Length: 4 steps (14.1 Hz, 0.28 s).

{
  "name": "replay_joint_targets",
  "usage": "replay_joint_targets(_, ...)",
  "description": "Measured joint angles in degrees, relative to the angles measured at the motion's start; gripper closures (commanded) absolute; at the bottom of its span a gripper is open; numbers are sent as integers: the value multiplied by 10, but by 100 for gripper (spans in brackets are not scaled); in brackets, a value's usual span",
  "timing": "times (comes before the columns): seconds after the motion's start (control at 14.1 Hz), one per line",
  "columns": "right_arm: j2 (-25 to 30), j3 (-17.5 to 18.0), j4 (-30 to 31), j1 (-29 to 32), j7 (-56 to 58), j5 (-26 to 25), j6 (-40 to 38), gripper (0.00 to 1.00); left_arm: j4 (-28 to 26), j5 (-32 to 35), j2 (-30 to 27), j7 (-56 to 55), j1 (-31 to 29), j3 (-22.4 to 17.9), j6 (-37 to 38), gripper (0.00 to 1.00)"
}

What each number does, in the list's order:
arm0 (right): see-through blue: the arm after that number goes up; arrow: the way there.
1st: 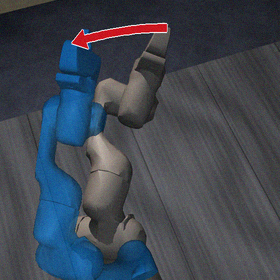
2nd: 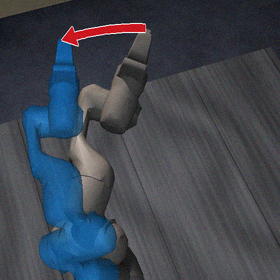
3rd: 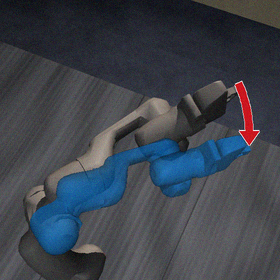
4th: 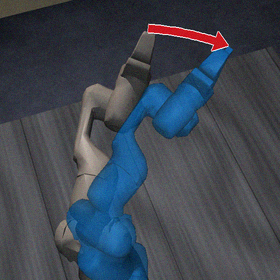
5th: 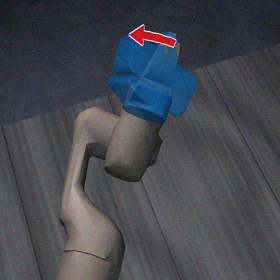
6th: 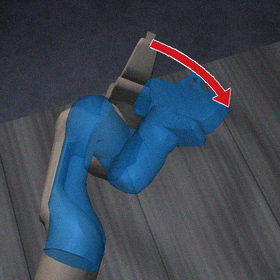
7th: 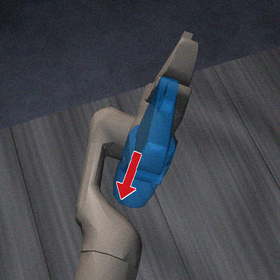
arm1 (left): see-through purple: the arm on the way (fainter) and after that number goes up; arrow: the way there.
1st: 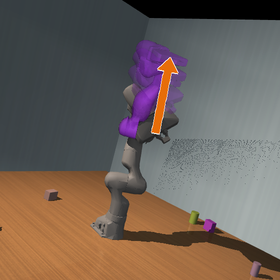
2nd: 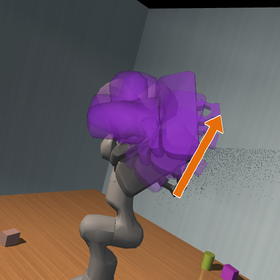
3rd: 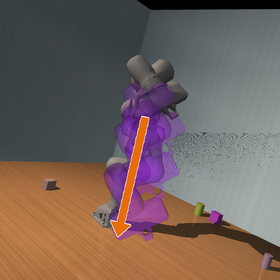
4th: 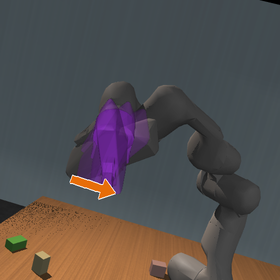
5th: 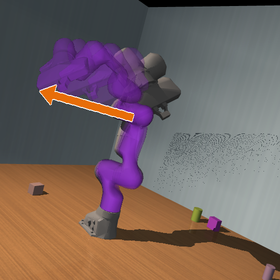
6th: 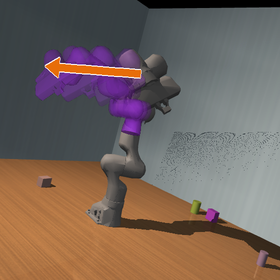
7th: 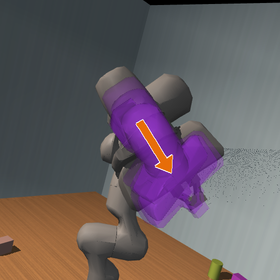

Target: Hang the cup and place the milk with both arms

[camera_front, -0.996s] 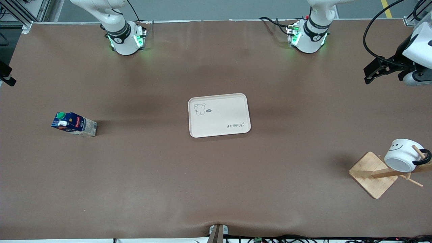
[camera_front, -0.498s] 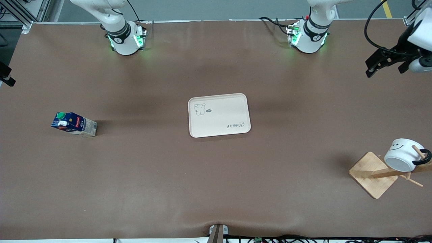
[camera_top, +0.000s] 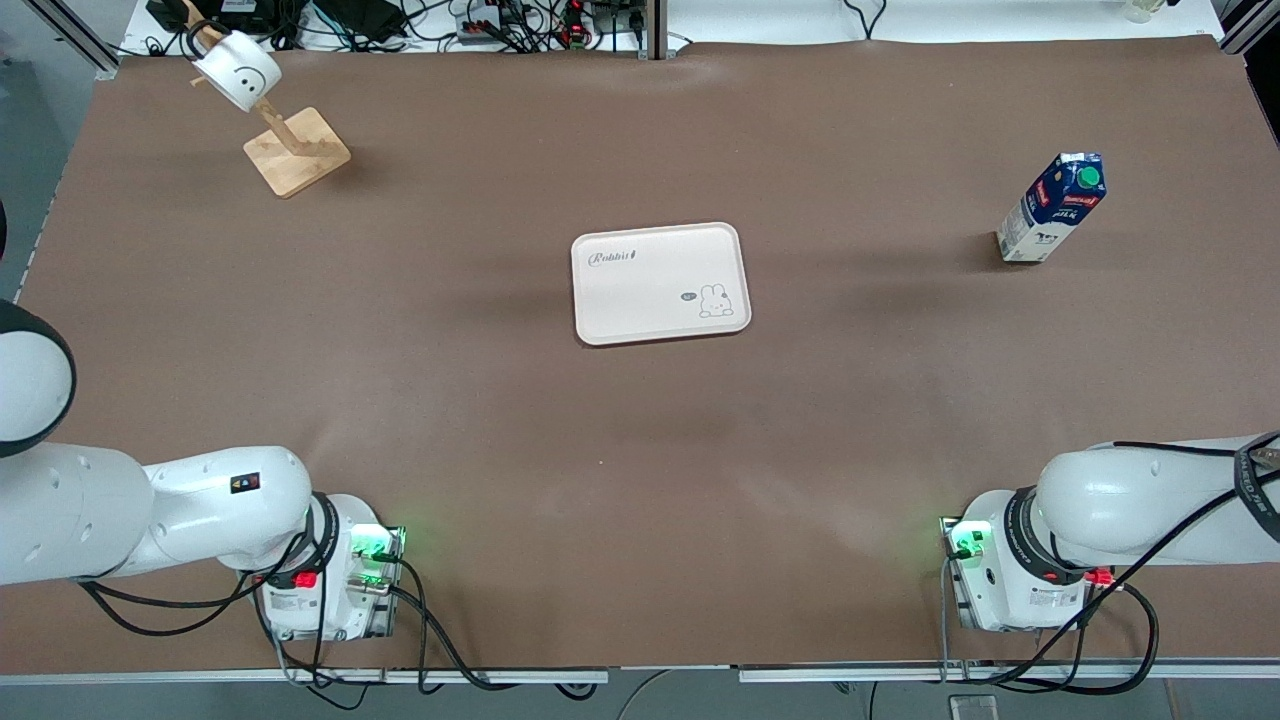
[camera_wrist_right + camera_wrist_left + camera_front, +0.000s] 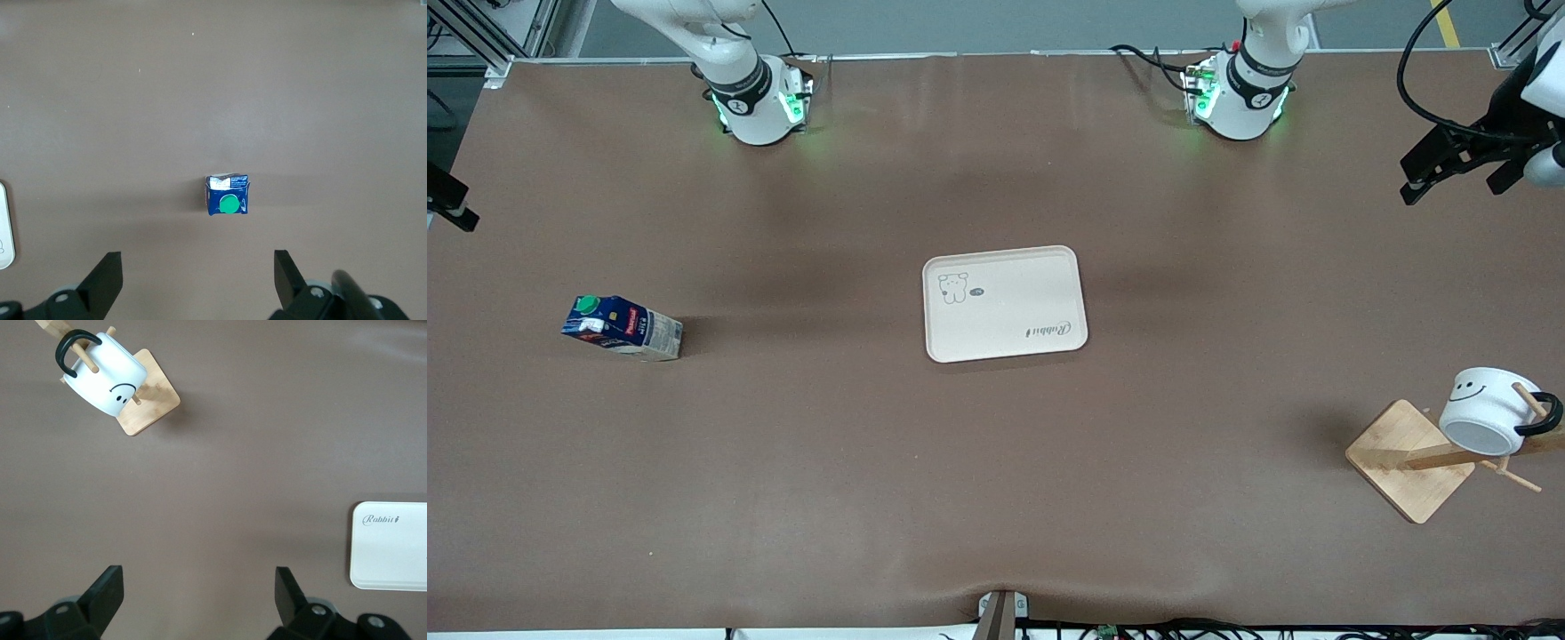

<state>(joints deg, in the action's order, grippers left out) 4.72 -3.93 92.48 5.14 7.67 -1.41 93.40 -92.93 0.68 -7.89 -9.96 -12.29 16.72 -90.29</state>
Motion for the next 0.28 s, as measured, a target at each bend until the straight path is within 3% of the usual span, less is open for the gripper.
replay_joint_targets(0.28,-5,1,0,0,0,0,0,0,3,0,12,0,1,0,0,0)
